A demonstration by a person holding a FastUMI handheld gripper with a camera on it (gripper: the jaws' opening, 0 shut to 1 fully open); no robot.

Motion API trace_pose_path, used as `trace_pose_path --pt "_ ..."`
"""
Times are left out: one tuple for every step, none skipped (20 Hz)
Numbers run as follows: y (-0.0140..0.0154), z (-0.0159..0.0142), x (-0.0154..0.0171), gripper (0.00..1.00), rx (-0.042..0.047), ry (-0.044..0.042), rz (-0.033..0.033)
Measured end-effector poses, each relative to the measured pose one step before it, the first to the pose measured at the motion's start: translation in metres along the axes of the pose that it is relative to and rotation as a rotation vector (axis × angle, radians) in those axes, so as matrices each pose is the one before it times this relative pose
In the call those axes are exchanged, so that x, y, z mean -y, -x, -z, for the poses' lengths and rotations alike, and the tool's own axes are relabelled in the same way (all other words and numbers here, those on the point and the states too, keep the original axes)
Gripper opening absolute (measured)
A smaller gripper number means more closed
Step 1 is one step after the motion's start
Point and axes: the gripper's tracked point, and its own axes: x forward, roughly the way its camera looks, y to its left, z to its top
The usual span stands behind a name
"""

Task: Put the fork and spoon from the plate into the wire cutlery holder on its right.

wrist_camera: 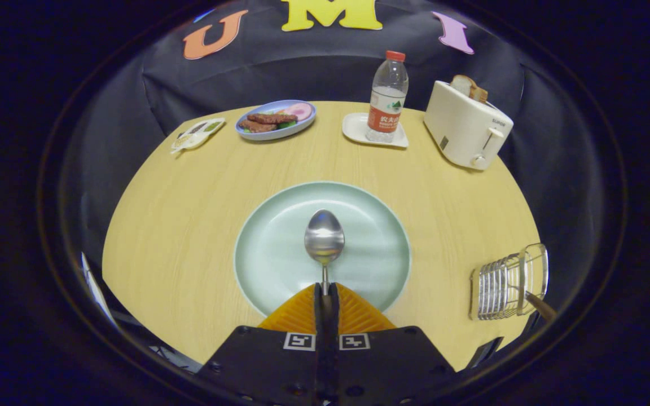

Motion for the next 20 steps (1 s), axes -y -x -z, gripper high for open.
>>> trace_pose_path --pt "0.00771 -0.00327 0.00467 0.01 -0.00083 -0.00548 -0.00608" --pt "0.0085 -0.00292 0.00644 0.0 0.00118 -0.00283 -0.00343" --pt "0.00874 -0.00295 0.00683 0.0 0.00133 -0.00271 -0.0026" --pt "0.00888 -0.00186 0.00883 0.0 -0.00164 -0.00346 0.00241" --pt "0.00971 -0.00345 0.00963 0.01 0.0062 -0.01377 0.00059" --pt "0.00981 -0.00358 0.00872 0.0 0.00564 -0.01021 -0.00296" --pt "0.00977 -0.00363 0.01015 0.0 0.00386 -0.01527 -0.00187" --pt "0.00917 -0.00229 0.01059 0.0 0.0006 -0.01269 -0.00266" --pt "0.00888 -0.00281 0.01117 0.0 -0.00297 -0.01012 0.00181" --pt "0.00829 -0.00127 0.01332 0.0 -0.00811 -0.00803 0.00739" --pt "0.00812 -0.00206 0.0121 0.0 -0.00686 -0.00785 0.00535" --pt "0.00803 -0.00032 0.01048 0.0 -0.01113 -0.00307 0.00257" --pt "0.00772 -0.00033 0.01107 0.0 -0.0122 0.00065 0.00144" --pt "0.00663 -0.00107 0.01157 0.0 -0.01292 0.00337 0.00316" --pt "0.00724 -0.00088 0.01036 0.0 -0.01332 0.00019 0.00013" --pt "0.00504 -0.00392 0.00767 0.0 -0.01144 0.00211 0.00108" --pt "0.0052 -0.00063 0.0105 0.0 -0.01401 0.0046 0.00311" --pt "0.00356 0.00051 0.01058 0.0 -0.0196 0.00449 0.0072" --pt "0.00284 0.0009 0.00914 0.0 -0.0221 0.0022 0.00419" --pt "0.0012 0.00134 0.00655 0.0 -0.02389 -0.00369 -0.00297"
